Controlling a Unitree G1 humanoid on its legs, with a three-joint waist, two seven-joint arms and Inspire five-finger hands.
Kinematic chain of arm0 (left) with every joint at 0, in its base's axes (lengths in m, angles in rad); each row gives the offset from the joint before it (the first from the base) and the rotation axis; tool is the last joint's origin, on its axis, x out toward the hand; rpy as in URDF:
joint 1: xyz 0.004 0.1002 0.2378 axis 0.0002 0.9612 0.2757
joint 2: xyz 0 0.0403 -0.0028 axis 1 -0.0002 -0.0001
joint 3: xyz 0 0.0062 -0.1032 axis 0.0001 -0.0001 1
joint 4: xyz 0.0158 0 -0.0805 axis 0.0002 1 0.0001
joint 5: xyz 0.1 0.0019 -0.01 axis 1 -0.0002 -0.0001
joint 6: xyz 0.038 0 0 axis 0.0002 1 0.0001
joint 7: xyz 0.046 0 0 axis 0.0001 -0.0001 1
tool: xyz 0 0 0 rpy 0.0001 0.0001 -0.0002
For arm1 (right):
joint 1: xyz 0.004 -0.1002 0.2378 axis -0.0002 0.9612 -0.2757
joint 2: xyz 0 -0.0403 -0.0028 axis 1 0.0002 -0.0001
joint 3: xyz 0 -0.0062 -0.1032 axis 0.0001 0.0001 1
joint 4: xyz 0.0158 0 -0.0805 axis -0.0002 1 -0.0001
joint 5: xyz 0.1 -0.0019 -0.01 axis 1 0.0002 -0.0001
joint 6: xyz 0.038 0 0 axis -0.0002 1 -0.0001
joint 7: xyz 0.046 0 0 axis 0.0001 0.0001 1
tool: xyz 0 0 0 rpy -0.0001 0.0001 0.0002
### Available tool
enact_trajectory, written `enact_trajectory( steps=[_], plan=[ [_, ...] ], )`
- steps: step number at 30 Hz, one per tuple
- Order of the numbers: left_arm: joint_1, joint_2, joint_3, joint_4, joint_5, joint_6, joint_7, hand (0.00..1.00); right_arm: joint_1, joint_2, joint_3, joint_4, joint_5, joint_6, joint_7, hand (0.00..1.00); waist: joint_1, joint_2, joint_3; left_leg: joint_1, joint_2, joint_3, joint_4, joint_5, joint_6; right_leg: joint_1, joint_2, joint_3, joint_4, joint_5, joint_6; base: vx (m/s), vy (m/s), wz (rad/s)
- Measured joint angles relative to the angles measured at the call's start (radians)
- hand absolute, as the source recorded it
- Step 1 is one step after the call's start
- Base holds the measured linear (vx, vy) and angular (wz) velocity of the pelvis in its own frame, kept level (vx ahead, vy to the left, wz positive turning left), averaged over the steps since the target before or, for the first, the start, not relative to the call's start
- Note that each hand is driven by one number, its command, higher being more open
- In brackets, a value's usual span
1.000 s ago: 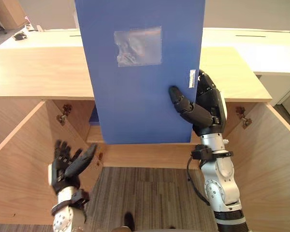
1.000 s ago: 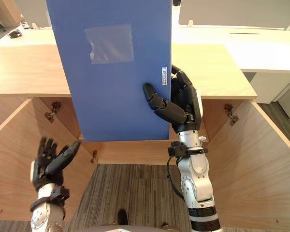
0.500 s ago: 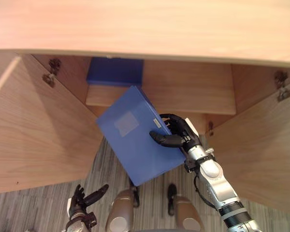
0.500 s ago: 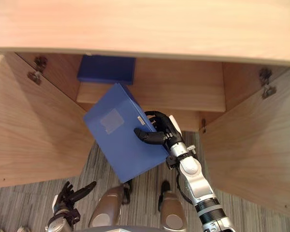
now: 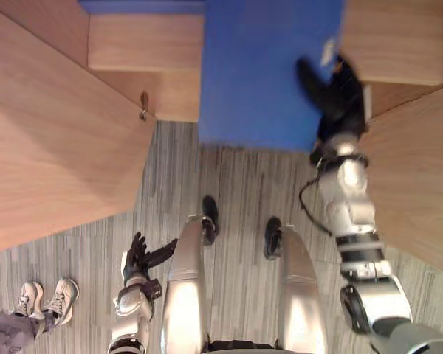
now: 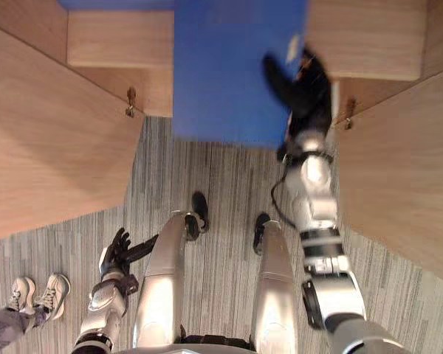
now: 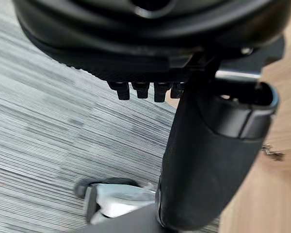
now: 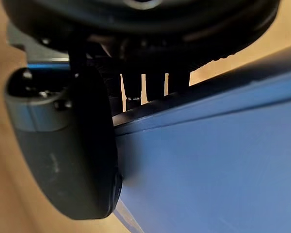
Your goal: Walk over to the cabinet, pick up the folder, carry it to the office cabinet, place the folder inside the office cabinet, then close the office cabinet door
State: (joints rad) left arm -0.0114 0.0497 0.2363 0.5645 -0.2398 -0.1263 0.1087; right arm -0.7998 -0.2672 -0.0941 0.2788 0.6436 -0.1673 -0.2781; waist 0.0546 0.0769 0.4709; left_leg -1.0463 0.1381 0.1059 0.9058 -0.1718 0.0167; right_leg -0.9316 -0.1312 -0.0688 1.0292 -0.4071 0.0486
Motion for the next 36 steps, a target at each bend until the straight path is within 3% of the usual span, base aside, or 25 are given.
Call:
enact_trajectory(
  steps=[3, 11, 12, 17, 22, 26, 32, 36],
  plan=[
    [-0.008, -0.009, -0.011, -0.02, -0.018, -0.006, 0.008, 1.0, -0.093, 0.003, -0.055, 0.024, 0.072, -0.033, -0.054, 0.0, 0.017, 0.001, 0.0, -0.025, -0.003, -0.01, 0.012, -0.004, -0.007, -0.018, -0.007, -0.013, 0.019, -0.009, -0.004, -0.06, -0.043, 0.1],
    [-0.017, -0.032, -0.058, -0.1, -0.046, -0.027, 0.05, 1.0, -0.296, 0.012, -0.157, 0.197, 0.207, -0.036, -0.177, 0.0, 0.045, 0.001, 0.001, -0.064, -0.018, -0.018, 0.0, 0.012, 0.001, -0.053, -0.029, -0.04, 0.02, -0.011, -0.007, 0.0, -0.045, 0.09],
    [-0.018, -0.035, -0.072, -0.108, -0.056, -0.033, 0.057, 1.0, -0.311, 0.012, -0.171, 0.211, 0.229, -0.036, -0.195, 1.0, 0.047, 0.001, 0.001, -0.065, -0.02, -0.019, -0.002, 0.013, 0.001, -0.053, -0.034, -0.045, 0.02, -0.011, -0.007, 0.03, -0.038, 0.11],
    [-0.03, -0.054, -0.114, -0.139, -0.057, -0.038, 0.069, 1.0, -0.388, 0.011, -0.225, 0.228, 0.341, -0.067, -0.262, 1.0, 0.048, 0.002, 0.0, -0.068, -0.035, -0.024, -0.014, 0.015, -0.001, -0.053, -0.05, -0.059, 0.02, -0.018, -0.008, 0.0, -0.04, 0.09],
    [-0.031, -0.058, -0.118, -0.14, -0.057, -0.038, 0.084, 1.0, -0.41, 0.011, -0.252, 0.194, 0.346, -0.126, -0.288, 1.0, 0.049, 0.002, 0.0, -0.074, -0.046, -0.035, -0.021, 0.021, -0.006, -0.053, -0.061, -0.073, 0.021, -0.024, -0.01, -0.03, -0.047, 0.1],
    [-0.031, -0.058, -0.129, -0.14, -0.057, -0.038, 0.086, 1.0, -0.409, 0.011, -0.248, 0.167, 0.342, -0.132, -0.284, 1.0, 0.049, 0.002, 0.0, -0.074, -0.046, -0.034, -0.021, 0.021, -0.006, -0.053, -0.061, -0.072, 0.021, -0.024, -0.01, -0.04, -0.035, 0.0],
    [-0.03, -0.054, -0.128, -0.137, -0.057, -0.034, 0.086, 1.0, -0.378, 0.01, -0.166, 0.17, 0.334, -0.111, -0.22, 1.0, 0.041, 0.002, 0.0, -0.069, -0.044, -0.027, -0.022, 0.021, -0.006, -0.053, -0.061, -0.067, 0.021, -0.024, -0.01, -0.04, -0.03, -0.02],
    [-0.031, -0.049, -0.128, -0.133, -0.057, -0.034, 0.082, 1.0, -0.364, -0.013, -0.043, 0.245, 0.295, -0.042, -0.129, 1.0, 0.036, 0.002, -0.001, -0.057, -0.039, -0.022, -0.023, 0.021, -0.006, -0.046, -0.06, -0.063, 0.02, -0.024, -0.01, -0.04, -0.036, -0.04]
  ],
)
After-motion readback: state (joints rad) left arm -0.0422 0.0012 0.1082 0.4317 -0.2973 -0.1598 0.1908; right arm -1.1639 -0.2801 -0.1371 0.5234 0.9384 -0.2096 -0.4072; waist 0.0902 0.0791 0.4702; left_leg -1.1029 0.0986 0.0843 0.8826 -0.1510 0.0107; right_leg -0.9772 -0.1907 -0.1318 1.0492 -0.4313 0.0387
